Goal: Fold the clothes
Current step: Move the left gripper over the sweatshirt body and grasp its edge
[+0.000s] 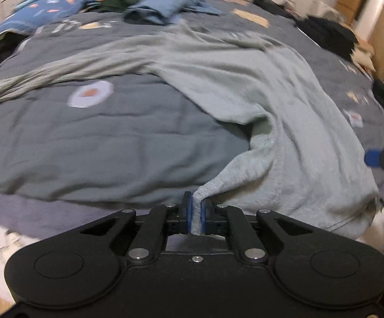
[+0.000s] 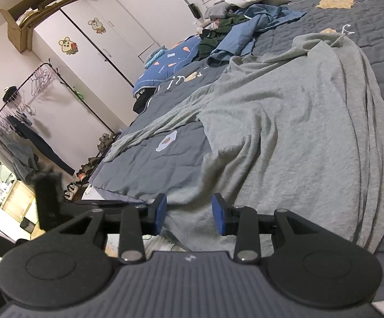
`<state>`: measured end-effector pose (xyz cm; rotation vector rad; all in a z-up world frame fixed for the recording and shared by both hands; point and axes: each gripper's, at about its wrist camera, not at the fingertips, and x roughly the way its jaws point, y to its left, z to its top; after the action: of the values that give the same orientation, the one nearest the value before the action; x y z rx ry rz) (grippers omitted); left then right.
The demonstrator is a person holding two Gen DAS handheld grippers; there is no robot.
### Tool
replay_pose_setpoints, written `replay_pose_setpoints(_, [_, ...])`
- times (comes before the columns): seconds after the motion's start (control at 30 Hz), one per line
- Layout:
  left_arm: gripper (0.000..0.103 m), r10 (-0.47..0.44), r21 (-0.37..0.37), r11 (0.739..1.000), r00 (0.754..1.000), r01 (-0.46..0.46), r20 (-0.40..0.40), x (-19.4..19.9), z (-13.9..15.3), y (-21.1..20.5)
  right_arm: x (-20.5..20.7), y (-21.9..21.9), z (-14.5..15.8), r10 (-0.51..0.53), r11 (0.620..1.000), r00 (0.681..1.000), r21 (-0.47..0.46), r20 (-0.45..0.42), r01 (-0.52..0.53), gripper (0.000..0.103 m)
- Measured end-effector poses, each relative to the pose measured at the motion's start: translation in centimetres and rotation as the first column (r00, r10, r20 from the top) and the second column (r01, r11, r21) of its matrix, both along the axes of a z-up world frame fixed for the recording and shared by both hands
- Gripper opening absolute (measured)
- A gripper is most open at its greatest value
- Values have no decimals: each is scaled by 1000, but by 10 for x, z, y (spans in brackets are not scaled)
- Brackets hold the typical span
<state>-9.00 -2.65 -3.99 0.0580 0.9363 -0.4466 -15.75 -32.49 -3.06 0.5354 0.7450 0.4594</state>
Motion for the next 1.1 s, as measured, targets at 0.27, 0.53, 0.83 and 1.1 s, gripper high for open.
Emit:
replay_pose_setpoints(0.27, [7, 106, 62, 993, 993, -102, -57, -6, 22, 55, 4, 9, 1, 27, 1000, 1000, 6, -1, -27, 37])
replay_pose_setpoints(0.53, [16, 139, 196, 974, 985, -117, -100, -2, 24, 60, 8, 18, 3, 40, 999, 999, 11, -6, -40, 37])
replay_pose_setpoints(0.83, [35, 104, -89, 991, 995, -104, -10, 33, 57, 49, 15, 22, 4, 22, 1000, 1000, 19, -3, -22, 37])
replay_pose_setpoints(1.1, [35, 170, -195, 964, 983, -179, -63, 127, 27, 9, 20, 27, 3, 20, 1000, 1000, 0, 11, -20, 37])
